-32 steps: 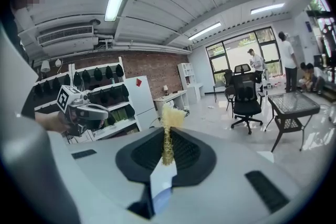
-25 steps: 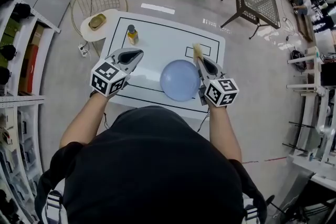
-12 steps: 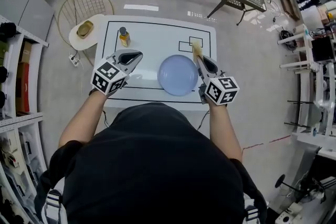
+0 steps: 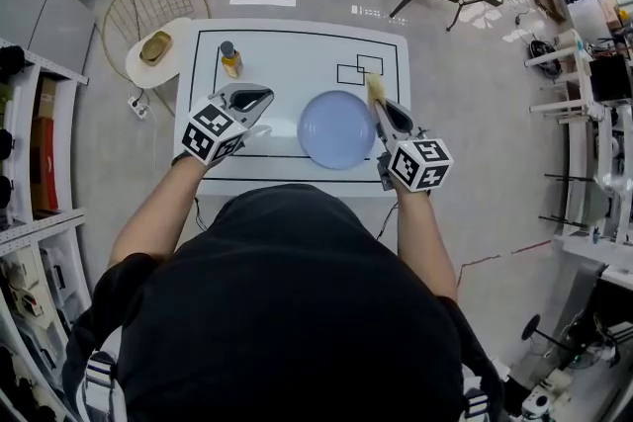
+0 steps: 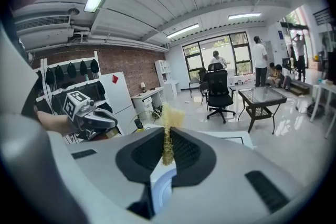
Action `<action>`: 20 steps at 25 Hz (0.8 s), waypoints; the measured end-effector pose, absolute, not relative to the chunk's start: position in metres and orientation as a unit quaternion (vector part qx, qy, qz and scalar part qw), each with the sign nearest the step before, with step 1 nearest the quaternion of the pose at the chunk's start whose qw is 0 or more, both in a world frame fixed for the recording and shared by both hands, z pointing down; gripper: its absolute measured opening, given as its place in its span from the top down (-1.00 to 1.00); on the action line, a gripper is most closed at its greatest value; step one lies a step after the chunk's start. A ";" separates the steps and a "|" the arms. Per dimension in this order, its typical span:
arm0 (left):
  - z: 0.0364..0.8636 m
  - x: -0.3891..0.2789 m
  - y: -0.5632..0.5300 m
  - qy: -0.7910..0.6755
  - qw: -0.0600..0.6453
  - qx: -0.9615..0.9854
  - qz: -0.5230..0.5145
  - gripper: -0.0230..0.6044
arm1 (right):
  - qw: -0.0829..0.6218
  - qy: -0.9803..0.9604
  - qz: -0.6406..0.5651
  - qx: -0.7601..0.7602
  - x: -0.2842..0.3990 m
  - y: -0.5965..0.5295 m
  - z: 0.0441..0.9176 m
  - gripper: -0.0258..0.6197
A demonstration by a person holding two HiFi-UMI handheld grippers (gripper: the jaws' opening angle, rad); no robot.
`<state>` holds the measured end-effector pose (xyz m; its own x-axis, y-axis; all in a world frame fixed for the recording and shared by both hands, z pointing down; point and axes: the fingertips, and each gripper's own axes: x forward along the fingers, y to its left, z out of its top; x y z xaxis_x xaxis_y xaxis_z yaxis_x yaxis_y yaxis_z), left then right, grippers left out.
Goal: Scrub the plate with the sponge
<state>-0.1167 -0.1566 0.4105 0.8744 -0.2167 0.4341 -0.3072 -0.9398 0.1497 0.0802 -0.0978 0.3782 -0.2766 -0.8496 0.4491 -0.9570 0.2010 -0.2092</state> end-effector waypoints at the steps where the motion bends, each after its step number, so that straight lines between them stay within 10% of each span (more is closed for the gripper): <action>1: 0.414 -0.113 -0.157 -0.136 0.109 0.961 0.214 0.90 | 0.121 -0.766 0.230 0.589 0.083 -0.098 0.382 0.83; 20: 0.492 -0.062 -0.135 -0.144 0.163 0.937 0.273 0.90 | 0.193 -0.780 0.282 0.524 0.108 -0.105 0.473 0.83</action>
<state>-0.0617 -0.1354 0.4919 0.8101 -0.1810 0.5577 -0.3583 -0.9058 0.2264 0.1080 -0.1045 0.4728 -0.3755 -0.7087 0.5973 -0.9268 0.2906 -0.2379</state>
